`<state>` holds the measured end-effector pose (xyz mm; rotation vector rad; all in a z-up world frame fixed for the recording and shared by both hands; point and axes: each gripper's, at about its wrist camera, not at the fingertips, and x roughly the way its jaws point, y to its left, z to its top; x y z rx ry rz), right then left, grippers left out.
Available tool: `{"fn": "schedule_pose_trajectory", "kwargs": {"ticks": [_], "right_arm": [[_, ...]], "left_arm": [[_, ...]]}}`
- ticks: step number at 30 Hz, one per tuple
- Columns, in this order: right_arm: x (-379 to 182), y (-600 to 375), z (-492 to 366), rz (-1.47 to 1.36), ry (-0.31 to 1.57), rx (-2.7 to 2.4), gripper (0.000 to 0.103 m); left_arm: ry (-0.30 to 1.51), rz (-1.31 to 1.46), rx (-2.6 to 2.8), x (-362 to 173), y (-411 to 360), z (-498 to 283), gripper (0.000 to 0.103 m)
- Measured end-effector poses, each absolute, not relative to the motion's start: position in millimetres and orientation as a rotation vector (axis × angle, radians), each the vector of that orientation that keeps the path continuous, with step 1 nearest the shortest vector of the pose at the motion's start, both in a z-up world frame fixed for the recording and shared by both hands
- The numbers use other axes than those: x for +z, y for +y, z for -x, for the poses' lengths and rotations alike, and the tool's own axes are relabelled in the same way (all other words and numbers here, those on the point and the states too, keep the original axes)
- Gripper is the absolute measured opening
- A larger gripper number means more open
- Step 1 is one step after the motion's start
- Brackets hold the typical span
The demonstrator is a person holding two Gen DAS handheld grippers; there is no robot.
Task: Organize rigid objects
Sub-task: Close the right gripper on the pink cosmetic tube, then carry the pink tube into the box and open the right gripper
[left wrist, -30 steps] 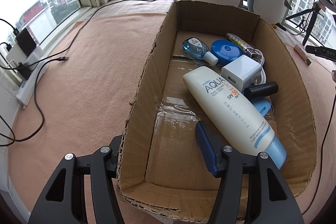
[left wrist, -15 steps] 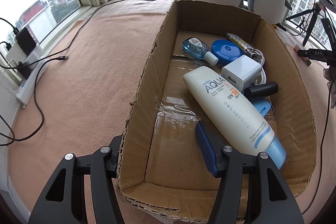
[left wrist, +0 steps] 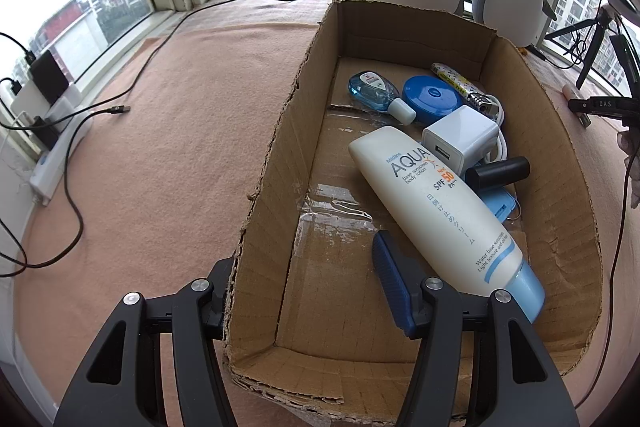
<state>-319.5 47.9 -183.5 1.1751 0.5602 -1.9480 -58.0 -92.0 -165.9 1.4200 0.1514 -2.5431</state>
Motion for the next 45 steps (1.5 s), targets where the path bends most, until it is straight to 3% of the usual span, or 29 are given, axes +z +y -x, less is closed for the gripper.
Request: {"fn": "schedule_pose_trajectory", "kwargs": {"ticks": [8, 23, 45], "right_arm": [[-167, 56, 288, -1.150, 0.501, -1.928, 0.018], [-99, 20, 152, -0.971, 0.443, -1.729, 0.018], [-121, -38, 64, -0.949, 0.558, -1.622, 0.018]], "left_arm": [[0.158, -1.421, -2.544, -166, -91, 58, 0.060], [0.175, -1.419, -2.554, -165, -91, 59, 0.060], [0.176, -1.419, -2.555, -165, -91, 59, 0.060]]}}
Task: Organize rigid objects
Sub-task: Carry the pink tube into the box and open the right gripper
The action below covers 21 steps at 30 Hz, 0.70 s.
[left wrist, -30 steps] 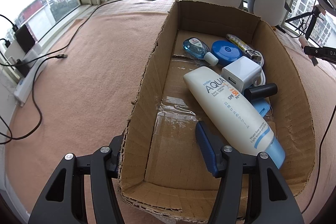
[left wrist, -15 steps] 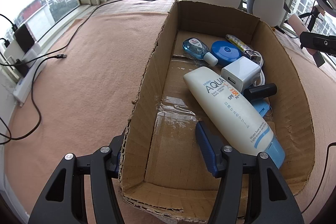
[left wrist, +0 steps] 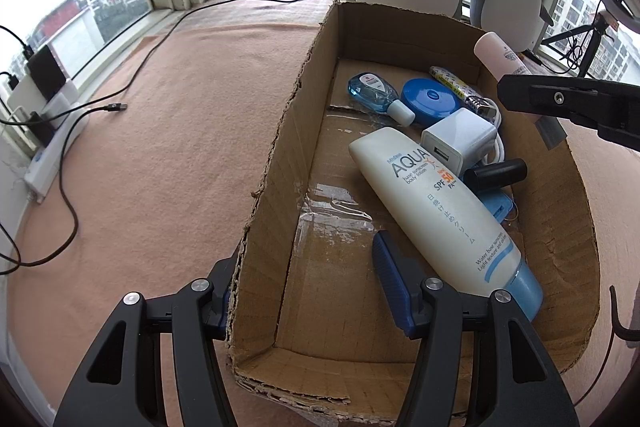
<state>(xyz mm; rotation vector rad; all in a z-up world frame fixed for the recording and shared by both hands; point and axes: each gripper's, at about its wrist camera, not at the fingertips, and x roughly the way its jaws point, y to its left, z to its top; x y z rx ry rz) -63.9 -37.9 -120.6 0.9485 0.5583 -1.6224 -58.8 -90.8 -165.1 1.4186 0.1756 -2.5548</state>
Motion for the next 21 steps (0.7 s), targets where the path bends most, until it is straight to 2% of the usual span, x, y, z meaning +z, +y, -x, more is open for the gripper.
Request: {"fn": "schedule_pose_trajectory", "kwargs": {"ticks": [11, 13, 15, 20, 21], "right_arm": [[-120.5, -39.9, 64.9, -0.938, 0.567, -1.616, 0.019], [-119.3, -39.9, 64.0, -0.931, 0.570, -1.618, 0.021], [-118.5, -39.5, 63.2, -0.922, 0.575, -1.620, 0.029], [-117.0, -37.4, 63.7, -0.919, 0.571, -1.627, 0.033], [-116.5, -36.5, 63.9, -0.918, 0.572, -1.631, 0.037]], "left_arm": [[0.175, -1.418, -2.555, -164.5, -90.8, 58.7, 0.060], [0.175, -1.418, -2.554, -164.3, -90.7, 58.9, 0.060], [0.174, -1.418, -2.555, -164.4, -90.8, 58.8, 0.060], [0.173, -1.418, -2.555, -164.4, -90.8, 58.7, 0.060], [0.172, -1.419, -2.555, -164.3, -90.8, 58.8, 0.060]]}}
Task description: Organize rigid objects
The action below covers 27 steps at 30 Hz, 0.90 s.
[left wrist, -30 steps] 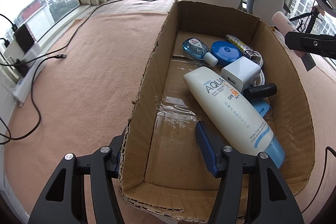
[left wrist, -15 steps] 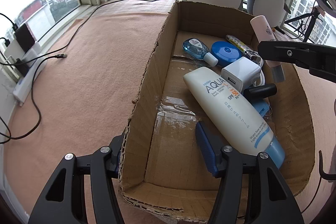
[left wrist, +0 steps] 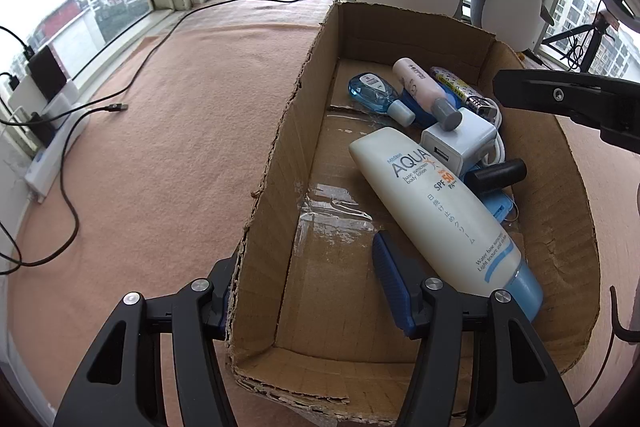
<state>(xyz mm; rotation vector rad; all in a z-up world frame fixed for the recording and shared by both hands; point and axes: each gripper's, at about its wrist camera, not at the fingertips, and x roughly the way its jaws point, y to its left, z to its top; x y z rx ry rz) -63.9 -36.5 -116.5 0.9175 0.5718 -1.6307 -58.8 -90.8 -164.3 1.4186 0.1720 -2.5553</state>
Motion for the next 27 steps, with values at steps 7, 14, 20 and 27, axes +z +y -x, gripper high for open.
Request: {"fn": "schedule_pose_trajectory", "kwargs": {"ticks": [7, 14, 20, 27], "right_arm": [[-105, -26, 64, -0.899, 0.552, -1.659, 0.052], [-87, -6, 67, -0.881, 0.509, -1.703, 0.067], [-78, 11, 69, -0.878, 0.489, -1.736, 0.068], [-64, 38, 71, -0.884, 0.425, -1.763, 0.071]], "left_arm": [[0.159, -1.424, -2.553, -163, -90, 60, 0.059], [0.124, -1.434, -2.564, -160, -86, 60, 0.059], [0.103, -1.396, -2.585, -148, -84, 57, 0.063], [0.103, -1.332, -2.613, -125, -83, 48, 0.070]]}}
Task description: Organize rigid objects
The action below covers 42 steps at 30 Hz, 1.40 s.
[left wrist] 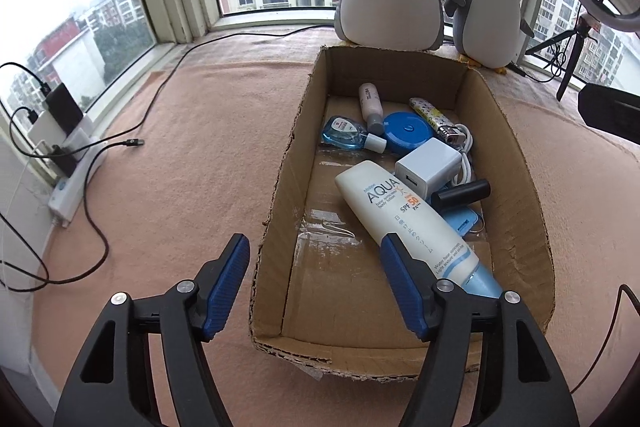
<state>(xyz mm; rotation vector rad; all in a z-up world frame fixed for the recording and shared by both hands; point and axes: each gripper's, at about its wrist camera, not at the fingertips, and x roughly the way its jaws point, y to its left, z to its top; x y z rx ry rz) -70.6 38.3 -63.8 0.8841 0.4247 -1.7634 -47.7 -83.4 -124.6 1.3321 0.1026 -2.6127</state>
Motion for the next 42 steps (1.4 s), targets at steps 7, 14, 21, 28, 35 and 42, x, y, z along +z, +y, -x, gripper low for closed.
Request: {"fn": "schedule_pose_trajectory", "kwargs": {"ticks": [7, 14, 21, 28, 35, 42], "right_arm": [[-48, 67, 71, -0.888, 0.355, -1.802, 0.075], [-33, 91, 62, -0.860, 0.317, -1.855, 0.081], [-24, 111, 51, -0.830, 0.315, -1.912, 0.088], [-21, 127, 47, -0.825, 0.301, -1.941, 0.088], [-24, 135, 46, -0.831, 0.304, -1.958, 0.089], [-24, 137, 49, -0.834, 0.298, -1.968, 0.089]], "left_arm": [[0.091, -1.255, -2.657, -92, -74, 33, 0.071], [0.067, -1.178, -2.692, -62, -61, 15, 0.081], [0.095, -1.137, -2.726, -42, -56, 1, 0.081], [0.096, -1.146, -2.747, -36, -48, -7, 0.081], [0.089, -1.156, -2.771, -34, -41, -11, 0.081], [0.094, -1.160, -2.775, -34, -40, -12, 0.081]]}}
